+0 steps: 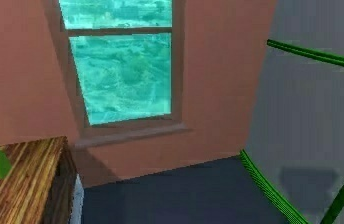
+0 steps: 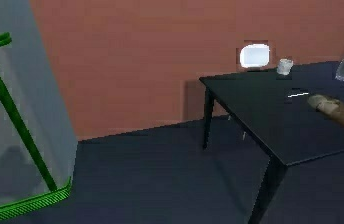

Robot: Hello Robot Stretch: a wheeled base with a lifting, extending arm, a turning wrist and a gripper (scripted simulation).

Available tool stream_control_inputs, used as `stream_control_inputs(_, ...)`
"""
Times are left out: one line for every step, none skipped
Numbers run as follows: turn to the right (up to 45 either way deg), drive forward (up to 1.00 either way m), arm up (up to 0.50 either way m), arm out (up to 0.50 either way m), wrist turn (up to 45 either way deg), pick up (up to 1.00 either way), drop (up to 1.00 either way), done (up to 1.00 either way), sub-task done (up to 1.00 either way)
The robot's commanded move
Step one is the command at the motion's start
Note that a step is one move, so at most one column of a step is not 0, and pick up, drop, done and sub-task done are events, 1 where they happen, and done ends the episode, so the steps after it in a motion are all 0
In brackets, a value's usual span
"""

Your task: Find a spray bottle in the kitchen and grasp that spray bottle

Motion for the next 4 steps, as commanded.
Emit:
stream_control_inputs(0.0,0.55,0.0,0.0,0.0,0.0,0.0,0.0,0.0)
stream_control_inputs(-45.0,0.0,0.0,0.0,0.0,0.0,0.0,0.0,0.0)
stream_control_inputs(-45.0,0.0,0.0,0.0,0.0,0.0,0.0,0.0,0.0)
stream_control_inputs(-45.0,0.0,0.0,0.0,0.0,0.0,0.0,0.0,0.0)
